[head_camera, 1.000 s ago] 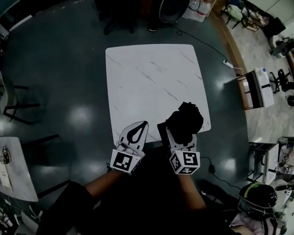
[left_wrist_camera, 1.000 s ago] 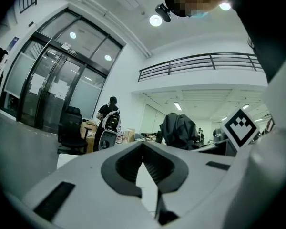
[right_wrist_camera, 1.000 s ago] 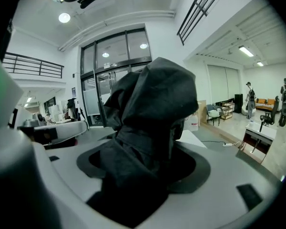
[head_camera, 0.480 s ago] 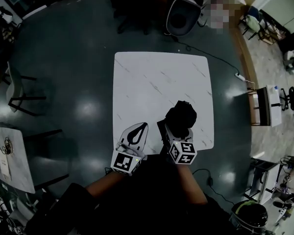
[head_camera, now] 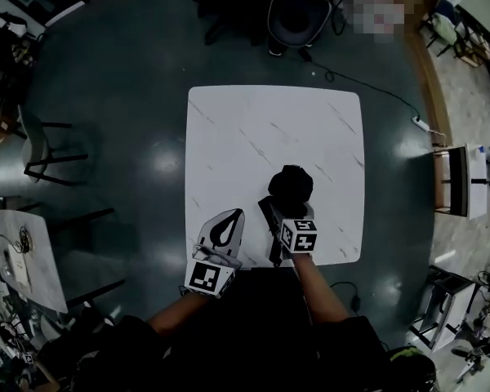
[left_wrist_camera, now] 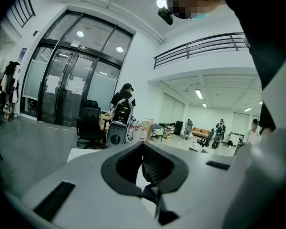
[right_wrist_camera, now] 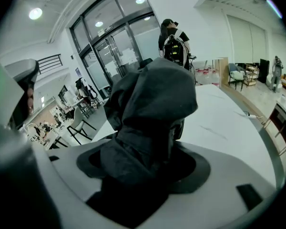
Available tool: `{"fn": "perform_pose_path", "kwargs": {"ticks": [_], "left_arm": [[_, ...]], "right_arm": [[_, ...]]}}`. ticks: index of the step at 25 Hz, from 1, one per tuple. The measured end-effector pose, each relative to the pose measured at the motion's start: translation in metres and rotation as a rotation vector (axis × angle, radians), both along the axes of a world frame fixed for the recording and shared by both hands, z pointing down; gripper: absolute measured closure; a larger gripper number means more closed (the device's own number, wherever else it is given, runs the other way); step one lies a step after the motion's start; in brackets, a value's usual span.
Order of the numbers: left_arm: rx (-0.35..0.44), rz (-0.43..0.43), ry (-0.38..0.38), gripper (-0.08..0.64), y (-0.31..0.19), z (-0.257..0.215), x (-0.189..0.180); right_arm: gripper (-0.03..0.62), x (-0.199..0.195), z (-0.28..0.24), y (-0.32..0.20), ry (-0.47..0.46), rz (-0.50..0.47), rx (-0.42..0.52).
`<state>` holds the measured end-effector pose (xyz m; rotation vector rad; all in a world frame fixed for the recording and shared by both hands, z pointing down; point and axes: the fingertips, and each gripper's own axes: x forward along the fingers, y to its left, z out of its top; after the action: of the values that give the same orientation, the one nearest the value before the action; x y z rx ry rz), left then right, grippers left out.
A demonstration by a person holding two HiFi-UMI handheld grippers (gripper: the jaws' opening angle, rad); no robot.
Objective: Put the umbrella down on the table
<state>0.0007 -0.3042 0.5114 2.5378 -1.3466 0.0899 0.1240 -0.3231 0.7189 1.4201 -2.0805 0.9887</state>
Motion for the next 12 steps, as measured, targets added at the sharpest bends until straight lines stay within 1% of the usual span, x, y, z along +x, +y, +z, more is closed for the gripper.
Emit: {"fn": "perform_pose_path", "kwargs": {"ticks": [2,4,7,10,12], "left_arm": [[-0.013,-0.019,0.004,0.552,-0.007,0.001,0.003],[-0.046,-0.042,-0.015,0.552,-0.013,0.009,0.003],[-0.078,-0.074,-0.015,0.552,-0.022,0.017,0.005],[-0.080,-0.074,-0.003,0.552,-0.030,0.017,0.013],[-0.083,-0.077,-0.019,0.552,-0.035,0.021,0.014]], "right_arm": [[0.247,0.003,0.018,-0.007,0.010,-0.022,-0.033],[0.247,0.004,0.036,-0.013,0.017,-0.042,-0.065],[0.247,0.005,0.065,-0.018,0.025,-0.067,-0.138],[0.247,0.007,0.083,-0.021,0.055,-0.100,-0.190],[0.247,0.006,0.089,-0.025,0.065,-0.113,-0.202]]}}
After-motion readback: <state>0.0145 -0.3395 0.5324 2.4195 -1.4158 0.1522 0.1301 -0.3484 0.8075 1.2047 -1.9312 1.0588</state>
